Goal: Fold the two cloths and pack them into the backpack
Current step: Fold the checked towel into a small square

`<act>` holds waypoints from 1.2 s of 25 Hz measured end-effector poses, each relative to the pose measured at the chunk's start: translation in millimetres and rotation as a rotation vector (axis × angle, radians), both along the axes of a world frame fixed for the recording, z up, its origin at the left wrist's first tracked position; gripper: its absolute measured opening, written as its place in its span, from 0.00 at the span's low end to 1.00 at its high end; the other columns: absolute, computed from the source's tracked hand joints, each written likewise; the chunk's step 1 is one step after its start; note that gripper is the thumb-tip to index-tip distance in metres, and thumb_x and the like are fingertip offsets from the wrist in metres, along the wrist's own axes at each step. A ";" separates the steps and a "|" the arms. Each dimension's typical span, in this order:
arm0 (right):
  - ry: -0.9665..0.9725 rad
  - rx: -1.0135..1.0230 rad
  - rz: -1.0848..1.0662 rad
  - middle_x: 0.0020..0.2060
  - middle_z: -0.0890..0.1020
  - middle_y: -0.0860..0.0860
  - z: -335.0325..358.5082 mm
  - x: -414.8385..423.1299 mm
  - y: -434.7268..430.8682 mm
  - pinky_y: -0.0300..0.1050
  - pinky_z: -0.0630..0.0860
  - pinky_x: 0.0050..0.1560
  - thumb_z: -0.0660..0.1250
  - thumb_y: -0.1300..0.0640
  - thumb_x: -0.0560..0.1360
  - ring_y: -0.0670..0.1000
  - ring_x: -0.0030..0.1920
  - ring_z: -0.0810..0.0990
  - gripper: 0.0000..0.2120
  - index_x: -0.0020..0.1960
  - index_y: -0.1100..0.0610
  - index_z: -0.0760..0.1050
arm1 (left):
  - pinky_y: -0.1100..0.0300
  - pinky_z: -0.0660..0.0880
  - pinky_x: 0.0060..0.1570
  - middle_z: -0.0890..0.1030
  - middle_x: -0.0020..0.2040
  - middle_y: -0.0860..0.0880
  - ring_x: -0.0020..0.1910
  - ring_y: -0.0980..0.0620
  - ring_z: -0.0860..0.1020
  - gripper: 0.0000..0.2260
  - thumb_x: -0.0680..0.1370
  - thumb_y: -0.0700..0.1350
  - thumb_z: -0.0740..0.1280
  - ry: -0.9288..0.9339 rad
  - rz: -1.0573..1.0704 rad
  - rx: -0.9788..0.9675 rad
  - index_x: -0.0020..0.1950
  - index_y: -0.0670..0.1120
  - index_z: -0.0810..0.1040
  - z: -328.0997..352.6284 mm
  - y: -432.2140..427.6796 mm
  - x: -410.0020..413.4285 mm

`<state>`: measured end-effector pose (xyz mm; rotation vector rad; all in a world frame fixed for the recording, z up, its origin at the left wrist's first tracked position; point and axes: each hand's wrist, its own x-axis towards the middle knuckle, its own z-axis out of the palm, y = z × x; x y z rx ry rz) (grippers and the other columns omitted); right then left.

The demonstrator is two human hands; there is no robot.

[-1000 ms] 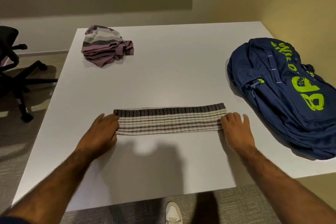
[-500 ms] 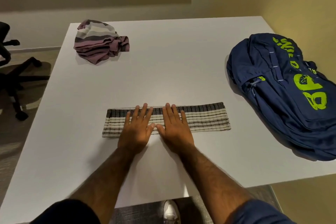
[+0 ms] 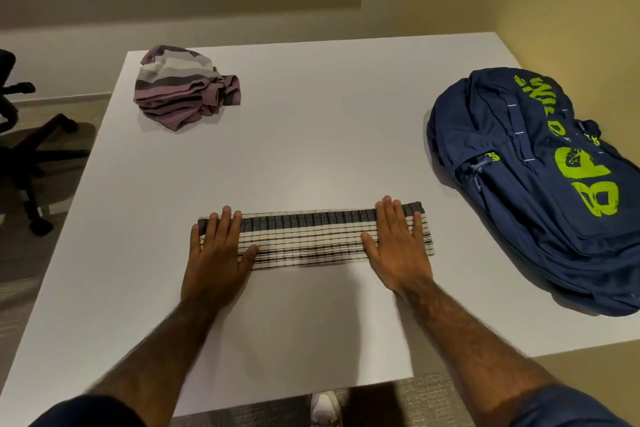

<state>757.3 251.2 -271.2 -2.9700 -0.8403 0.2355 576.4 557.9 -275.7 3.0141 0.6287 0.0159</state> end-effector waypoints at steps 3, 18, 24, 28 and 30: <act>-0.044 -0.067 -0.014 0.82 0.43 0.53 1.8 12.0 -20.1 0.64 0.37 0.78 0.36 0.37 0.82 0.52 0.82 0.41 0.36 0.83 0.58 0.41 | 0.42 0.44 0.79 0.54 0.83 0.44 0.82 0.43 0.53 0.34 0.82 0.64 0.47 0.042 0.027 -0.001 0.83 0.46 0.54 0.5 6.0 -4.3; 0.304 0.362 -0.902 0.47 0.82 0.58 54.8 5.8 -35.3 0.52 0.78 0.45 0.75 0.49 0.75 0.60 0.45 0.80 0.16 0.50 0.60 0.76 | 0.48 0.32 0.78 0.43 0.84 0.48 0.82 0.48 0.40 0.28 0.85 0.53 0.42 0.075 -0.016 -0.013 0.84 0.46 0.48 17.8 65.7 -55.1; 0.399 0.752 -1.041 0.45 0.83 0.59 78.9 4.3 16.9 0.51 0.81 0.40 0.75 0.59 0.71 0.60 0.43 0.82 0.13 0.49 0.66 0.78 | 0.33 0.54 0.75 0.57 0.81 0.38 0.80 0.36 0.57 0.29 0.84 0.54 0.55 0.083 -0.083 0.080 0.80 0.39 0.62 21.1 93.6 -56.8; 0.206 0.767 -0.808 0.42 0.82 0.54 103.2 -40.2 121.5 0.54 0.80 0.45 0.69 0.54 0.72 0.58 0.43 0.81 0.07 0.44 0.58 0.75 | 0.38 0.47 0.79 0.49 0.84 0.42 0.82 0.41 0.48 0.30 0.84 0.57 0.50 0.010 -0.047 0.080 0.83 0.42 0.54 22.2 108.4 -58.2; 0.057 0.799 -0.671 0.40 0.79 0.52 105.7 -73.3 175.6 0.54 0.77 0.46 0.68 0.54 0.71 0.57 0.41 0.78 0.08 0.42 0.57 0.72 | 0.40 0.42 0.79 0.42 0.84 0.44 0.82 0.43 0.41 0.30 0.85 0.57 0.47 -0.001 -0.044 0.048 0.84 0.44 0.48 22.2 115.8 -57.9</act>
